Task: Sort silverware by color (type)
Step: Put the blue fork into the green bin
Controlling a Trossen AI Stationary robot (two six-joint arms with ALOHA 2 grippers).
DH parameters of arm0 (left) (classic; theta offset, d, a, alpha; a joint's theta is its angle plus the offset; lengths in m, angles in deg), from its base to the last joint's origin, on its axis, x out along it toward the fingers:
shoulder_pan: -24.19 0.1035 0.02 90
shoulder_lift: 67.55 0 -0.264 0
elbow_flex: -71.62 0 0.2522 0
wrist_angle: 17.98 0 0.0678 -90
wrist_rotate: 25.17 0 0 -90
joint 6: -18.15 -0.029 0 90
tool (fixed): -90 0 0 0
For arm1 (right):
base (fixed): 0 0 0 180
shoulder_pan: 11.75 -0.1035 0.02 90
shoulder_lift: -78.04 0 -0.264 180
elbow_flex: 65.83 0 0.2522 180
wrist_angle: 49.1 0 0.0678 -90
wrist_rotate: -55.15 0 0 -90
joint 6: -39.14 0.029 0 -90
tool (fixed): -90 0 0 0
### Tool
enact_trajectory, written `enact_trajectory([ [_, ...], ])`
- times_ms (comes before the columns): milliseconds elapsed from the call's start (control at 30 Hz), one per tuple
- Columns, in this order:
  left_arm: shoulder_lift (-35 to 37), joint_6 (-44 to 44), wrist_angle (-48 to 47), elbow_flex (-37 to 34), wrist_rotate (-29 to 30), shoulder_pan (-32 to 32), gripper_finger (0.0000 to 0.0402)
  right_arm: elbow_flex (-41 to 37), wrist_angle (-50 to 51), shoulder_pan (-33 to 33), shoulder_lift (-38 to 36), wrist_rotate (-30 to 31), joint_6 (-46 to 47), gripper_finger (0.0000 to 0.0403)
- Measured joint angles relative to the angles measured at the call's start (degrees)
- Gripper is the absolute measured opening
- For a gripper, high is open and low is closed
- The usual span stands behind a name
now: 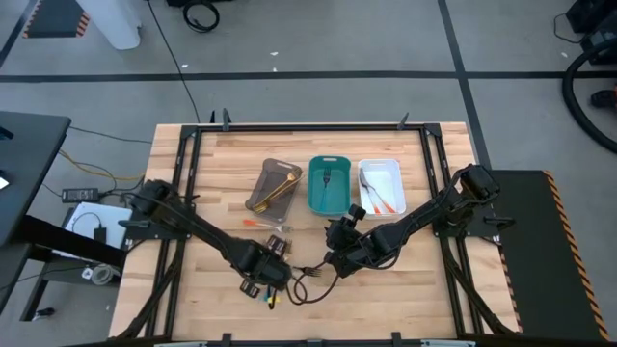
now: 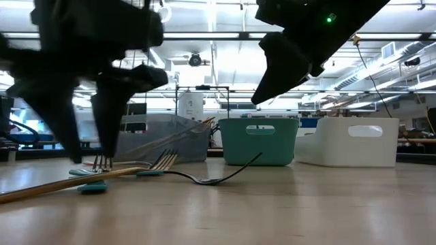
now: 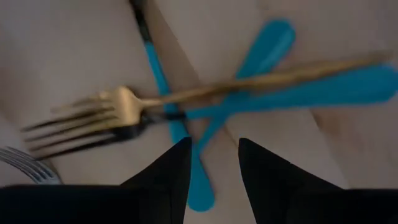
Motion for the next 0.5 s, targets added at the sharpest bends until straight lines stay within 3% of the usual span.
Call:
enact_trajectory([
  [500,-2.1,-7.0,-0.5,0.0,2.7,0.0,0.0141,0.0,-0.2,0.0,0.0,0.0,0.0,0.0115],
])
